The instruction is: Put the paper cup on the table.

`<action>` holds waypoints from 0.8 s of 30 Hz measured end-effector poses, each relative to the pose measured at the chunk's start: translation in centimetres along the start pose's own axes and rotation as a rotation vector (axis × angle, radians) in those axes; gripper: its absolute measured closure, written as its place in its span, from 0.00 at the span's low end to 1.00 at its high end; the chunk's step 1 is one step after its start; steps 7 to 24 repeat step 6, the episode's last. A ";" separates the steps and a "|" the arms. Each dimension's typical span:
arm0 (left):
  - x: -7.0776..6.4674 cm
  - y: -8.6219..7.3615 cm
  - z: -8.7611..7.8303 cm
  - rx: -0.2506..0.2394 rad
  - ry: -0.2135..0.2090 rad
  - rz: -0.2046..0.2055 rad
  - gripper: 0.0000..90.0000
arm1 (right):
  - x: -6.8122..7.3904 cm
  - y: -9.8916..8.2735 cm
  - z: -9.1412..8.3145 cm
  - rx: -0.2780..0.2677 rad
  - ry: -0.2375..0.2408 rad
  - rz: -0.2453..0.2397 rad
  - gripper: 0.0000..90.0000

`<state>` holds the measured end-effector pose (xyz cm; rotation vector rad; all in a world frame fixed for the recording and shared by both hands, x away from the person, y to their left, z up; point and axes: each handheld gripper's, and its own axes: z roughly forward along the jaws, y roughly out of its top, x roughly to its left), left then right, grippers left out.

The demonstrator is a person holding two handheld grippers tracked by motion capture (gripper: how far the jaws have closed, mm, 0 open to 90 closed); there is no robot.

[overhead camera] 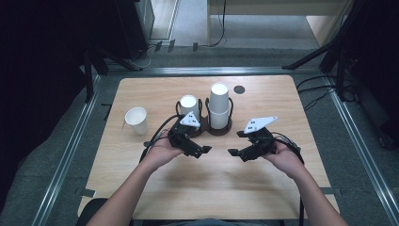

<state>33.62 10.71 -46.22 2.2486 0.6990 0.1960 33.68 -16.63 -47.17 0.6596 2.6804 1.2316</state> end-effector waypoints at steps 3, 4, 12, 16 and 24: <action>0.1 -0.1 0.0 0.003 -0.005 -0.004 0.00 | 0.0 0.0 0.0 0.001 0.003 -0.001 0.25; 0.1 -0.1 0.1 0.007 -0.005 -0.003 0.00 | 0.0 0.0 0.1 0.002 0.003 -0.002 0.25; 0.1 -0.1 0.2 0.015 -0.005 -0.001 0.00 | 0.0 -0.1 0.1 0.006 0.003 0.000 0.25; 0.1 -0.1 0.2 0.015 -0.005 -0.001 0.00 | 0.0 -0.1 0.1 0.006 0.003 0.000 0.25; 0.1 -0.1 0.2 0.015 -0.005 -0.001 0.00 | 0.0 -0.1 0.1 0.006 0.003 0.000 0.25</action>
